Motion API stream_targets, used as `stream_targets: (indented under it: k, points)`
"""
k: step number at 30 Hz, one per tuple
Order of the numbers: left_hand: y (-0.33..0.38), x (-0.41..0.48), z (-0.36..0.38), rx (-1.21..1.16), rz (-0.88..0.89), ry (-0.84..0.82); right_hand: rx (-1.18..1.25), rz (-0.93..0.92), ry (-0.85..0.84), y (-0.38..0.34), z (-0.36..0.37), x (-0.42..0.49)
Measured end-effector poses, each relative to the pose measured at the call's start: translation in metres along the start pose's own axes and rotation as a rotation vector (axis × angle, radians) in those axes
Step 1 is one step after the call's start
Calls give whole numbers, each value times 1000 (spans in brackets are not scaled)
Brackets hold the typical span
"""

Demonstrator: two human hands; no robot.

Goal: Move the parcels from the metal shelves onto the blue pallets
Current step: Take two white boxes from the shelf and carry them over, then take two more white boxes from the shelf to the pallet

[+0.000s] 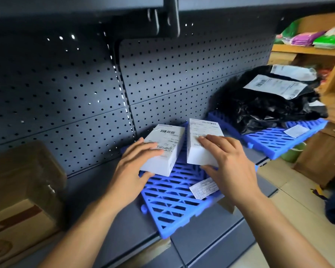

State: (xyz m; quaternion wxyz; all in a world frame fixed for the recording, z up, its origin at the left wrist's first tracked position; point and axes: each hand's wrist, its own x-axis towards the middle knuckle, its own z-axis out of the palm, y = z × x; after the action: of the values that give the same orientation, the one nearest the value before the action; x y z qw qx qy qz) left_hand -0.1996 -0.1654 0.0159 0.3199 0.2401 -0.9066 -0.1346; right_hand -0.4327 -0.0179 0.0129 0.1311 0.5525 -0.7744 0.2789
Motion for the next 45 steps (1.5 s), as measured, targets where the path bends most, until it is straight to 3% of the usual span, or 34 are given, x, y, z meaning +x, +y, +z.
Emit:
stream_targets:
  k: [10, 17, 23, 32, 45]
  points:
    - [-7, -9, 3, 132, -70, -30, -35, -83, -100, 4, 4, 12]
    - [14, -20, -7, 146, -146, 26, 66, -112, -48, 14, 10, 11]
    - [39, -40, -32, 157, -182, 118, 180, -114, 115, 1, 1, 5]
    - [55, -89, -91, 17, -252, 212, 334, -126, 117, -72, -12, -27]
    - [45, -218, -209, 13, -383, 272, 524, -334, 19, -233, 6, -57]
